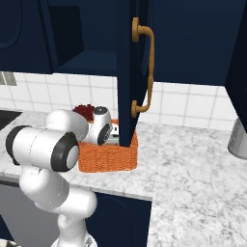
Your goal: Open the cabinet, pick up the bread from the cabinet and place it in the basket. Then move the basket to the dining counter.
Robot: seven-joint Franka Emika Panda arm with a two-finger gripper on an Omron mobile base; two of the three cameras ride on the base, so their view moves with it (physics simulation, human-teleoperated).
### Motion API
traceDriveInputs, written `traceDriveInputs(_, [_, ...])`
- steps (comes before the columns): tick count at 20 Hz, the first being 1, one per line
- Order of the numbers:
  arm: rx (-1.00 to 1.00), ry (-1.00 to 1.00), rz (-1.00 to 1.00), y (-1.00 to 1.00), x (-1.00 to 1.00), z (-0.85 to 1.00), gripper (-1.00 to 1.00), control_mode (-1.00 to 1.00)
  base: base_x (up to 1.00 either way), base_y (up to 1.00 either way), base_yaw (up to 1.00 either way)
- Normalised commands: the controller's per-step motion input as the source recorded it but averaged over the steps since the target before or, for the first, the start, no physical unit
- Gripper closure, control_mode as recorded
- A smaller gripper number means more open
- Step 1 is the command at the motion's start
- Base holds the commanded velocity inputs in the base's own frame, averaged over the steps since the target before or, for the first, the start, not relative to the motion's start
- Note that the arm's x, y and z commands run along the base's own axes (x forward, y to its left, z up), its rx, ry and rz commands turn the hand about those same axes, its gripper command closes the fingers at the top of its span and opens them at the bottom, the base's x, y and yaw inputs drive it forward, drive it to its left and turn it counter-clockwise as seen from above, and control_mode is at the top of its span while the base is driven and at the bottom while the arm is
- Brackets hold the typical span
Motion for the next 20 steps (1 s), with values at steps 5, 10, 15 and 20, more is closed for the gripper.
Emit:
traceDriveInputs(5, [0.00,0.01,0.00,0.00,0.40,-0.21,1.00,-1.00,0.00,0.00,0.00])
traceDriveInputs(10, [0.00,0.00,0.00,0.00,0.31,-0.17,-1.00,-1.00,0.00,0.00,0.00])
traceDriveInputs(15, [0.00,-0.11,0.00,0.00,-0.13,0.00,-1.00,-1.00,0.00,0.00,0.00])
traceDriveInputs(20, [0.00,-0.09,0.00,0.05,-0.12,0.16,-1.00,-1.00,0.00,0.00,0.00])
